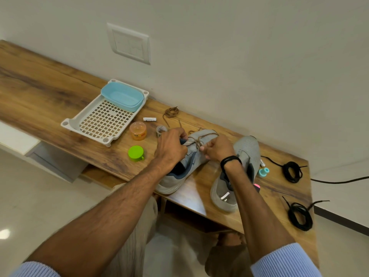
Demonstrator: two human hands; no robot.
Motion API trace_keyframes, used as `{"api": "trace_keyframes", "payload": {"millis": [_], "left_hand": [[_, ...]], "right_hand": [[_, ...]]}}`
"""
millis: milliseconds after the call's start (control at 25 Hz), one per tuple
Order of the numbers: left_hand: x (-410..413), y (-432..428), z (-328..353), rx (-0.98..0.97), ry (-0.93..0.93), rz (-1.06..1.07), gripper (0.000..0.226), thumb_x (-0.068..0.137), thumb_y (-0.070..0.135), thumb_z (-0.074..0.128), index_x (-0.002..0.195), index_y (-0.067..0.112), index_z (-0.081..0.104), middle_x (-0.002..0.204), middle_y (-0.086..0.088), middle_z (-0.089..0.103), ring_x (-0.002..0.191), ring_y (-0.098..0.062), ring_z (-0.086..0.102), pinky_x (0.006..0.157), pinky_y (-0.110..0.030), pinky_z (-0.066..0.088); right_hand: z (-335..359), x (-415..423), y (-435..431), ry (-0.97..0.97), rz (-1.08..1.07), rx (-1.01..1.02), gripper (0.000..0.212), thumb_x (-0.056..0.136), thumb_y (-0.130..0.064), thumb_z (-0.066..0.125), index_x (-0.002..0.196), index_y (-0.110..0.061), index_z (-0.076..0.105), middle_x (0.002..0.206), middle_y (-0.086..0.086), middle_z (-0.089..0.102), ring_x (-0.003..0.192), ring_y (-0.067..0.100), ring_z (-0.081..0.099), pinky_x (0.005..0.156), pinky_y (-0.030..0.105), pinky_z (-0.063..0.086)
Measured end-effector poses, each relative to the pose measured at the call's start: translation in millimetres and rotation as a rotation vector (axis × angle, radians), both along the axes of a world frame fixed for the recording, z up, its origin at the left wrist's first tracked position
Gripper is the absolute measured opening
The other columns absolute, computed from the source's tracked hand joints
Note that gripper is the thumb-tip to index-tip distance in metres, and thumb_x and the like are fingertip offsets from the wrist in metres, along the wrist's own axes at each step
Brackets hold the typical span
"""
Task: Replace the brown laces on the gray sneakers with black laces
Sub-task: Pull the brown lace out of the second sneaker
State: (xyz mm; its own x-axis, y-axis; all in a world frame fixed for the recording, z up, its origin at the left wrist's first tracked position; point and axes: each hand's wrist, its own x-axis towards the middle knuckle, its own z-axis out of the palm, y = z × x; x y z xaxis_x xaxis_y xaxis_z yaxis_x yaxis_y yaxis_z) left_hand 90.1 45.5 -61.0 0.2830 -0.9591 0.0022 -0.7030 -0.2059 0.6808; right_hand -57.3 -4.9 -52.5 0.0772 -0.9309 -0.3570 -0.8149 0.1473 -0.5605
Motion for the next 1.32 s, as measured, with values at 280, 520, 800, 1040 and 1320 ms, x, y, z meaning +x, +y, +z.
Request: {"api": "trace_keyframes", "payload": {"millis": [280, 520, 800, 1040, 1320], "left_hand": [[0, 0, -1, -0.004, 0.010, -0.019, 0.030, 0.072, -0.002, 0.068, 0.092, 0.020, 0.071, 0.098, 0.001, 0.072, 0.093, -0.015, 0.065, 0.068, -0.021, 0.046], [1, -2, -5, -0.008, 0.017, -0.008, 0.030, 0.068, 0.001, 0.067, 0.085, 0.025, 0.070, 0.089, 0.003, 0.072, 0.087, -0.015, 0.065, 0.069, -0.030, 0.056], [3, -2, -5, 0.001, 0.044, 0.019, 0.030, 0.069, 0.001, 0.067, 0.085, 0.025, 0.069, 0.093, 0.004, 0.071, 0.089, -0.014, 0.064, 0.071, -0.027, 0.055], [4, -1, -1, -0.022, 0.032, 0.045, 0.029, 0.068, -0.001, 0.065, 0.086, 0.022, 0.069, 0.091, 0.000, 0.070, 0.089, -0.018, 0.063, 0.073, -0.034, 0.056], [7, 3, 2, -0.024, 0.023, 0.059, 0.028, 0.071, 0.001, 0.066, 0.091, 0.020, 0.071, 0.089, 0.004, 0.067, 0.091, -0.015, 0.058, 0.070, -0.027, 0.049]], "right_hand": [[-5, 12, 5, 0.113, 0.059, -0.074, 0.044, 0.086, -0.024, 0.068, 0.052, -0.017, 0.041, 0.052, -0.001, 0.039, 0.050, 0.016, 0.037, 0.046, 0.028, 0.031], [-2, 2, -7, -0.498, -0.284, 0.308, 0.027, 0.094, -0.029, 0.057, 0.075, -0.011, 0.062, 0.065, 0.006, 0.058, 0.051, 0.015, 0.051, 0.051, 0.027, 0.044], [-3, 10, -1, -0.303, -0.196, 0.106, 0.030, 0.086, -0.035, 0.059, 0.064, -0.016, 0.054, 0.063, 0.005, 0.052, 0.054, 0.017, 0.045, 0.055, 0.030, 0.039], [3, 8, 3, -0.732, -0.406, 0.250, 0.017, 0.088, -0.025, 0.069, 0.079, -0.011, 0.068, 0.068, 0.003, 0.061, 0.063, 0.013, 0.055, 0.064, 0.025, 0.049], [21, 3, 7, -0.903, -0.354, 0.269, 0.009, 0.086, -0.023, 0.065, 0.088, -0.015, 0.068, 0.068, -0.003, 0.056, 0.069, 0.014, 0.052, 0.073, 0.032, 0.046]]}}
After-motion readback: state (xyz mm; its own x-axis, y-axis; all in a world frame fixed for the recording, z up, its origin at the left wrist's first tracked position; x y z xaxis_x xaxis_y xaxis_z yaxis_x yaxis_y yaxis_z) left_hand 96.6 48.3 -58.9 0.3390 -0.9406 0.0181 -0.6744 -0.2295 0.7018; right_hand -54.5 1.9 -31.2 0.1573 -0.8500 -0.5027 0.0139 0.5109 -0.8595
